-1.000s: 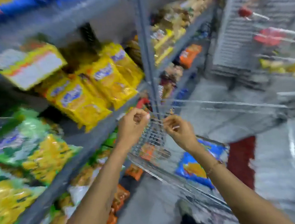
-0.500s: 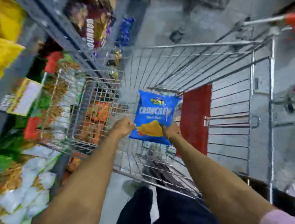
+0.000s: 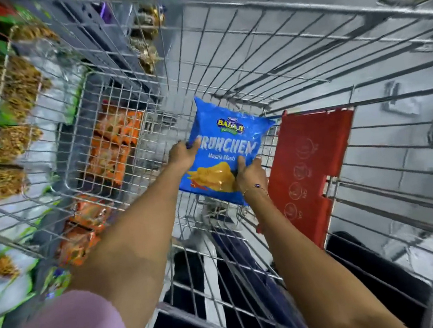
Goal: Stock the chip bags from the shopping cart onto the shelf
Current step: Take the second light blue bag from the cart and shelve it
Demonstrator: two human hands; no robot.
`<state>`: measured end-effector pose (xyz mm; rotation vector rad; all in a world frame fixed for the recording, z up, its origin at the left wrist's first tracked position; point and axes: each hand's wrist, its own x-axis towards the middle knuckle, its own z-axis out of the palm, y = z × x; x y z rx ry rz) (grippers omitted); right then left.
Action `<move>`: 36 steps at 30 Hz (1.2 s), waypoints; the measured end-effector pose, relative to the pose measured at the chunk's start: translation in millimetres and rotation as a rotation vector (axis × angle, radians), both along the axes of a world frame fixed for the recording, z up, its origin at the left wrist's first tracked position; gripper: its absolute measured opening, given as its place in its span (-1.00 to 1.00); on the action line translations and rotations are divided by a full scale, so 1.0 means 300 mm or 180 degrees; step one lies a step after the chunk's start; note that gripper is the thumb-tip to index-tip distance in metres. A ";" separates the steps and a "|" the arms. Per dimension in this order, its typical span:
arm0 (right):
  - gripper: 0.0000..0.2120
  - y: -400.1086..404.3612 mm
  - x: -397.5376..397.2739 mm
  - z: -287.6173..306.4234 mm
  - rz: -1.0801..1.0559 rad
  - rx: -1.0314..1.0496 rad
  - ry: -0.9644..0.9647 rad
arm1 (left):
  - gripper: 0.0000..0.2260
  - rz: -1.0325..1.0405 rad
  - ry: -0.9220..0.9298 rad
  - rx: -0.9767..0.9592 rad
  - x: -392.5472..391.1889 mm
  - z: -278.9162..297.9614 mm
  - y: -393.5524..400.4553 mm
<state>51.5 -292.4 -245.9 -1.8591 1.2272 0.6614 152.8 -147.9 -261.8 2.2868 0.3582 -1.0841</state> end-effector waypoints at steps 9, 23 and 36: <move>-0.46 -0.009 0.040 -0.032 -0.0341 0.0515 -0.0340 | -0.51 0.0421 -0.0116 -0.0164 0.005 -0.021 0.076; -0.54 0.020 0.051 0.172 -0.0207 0.1235 -0.1296 | -0.70 0.0890 -0.0442 -0.0868 0.011 0.284 0.234; -0.85 0.303 0.303 1.045 0.0540 0.1790 -0.3443 | -0.66 0.1428 -0.3087 -0.1171 -0.028 1.197 0.586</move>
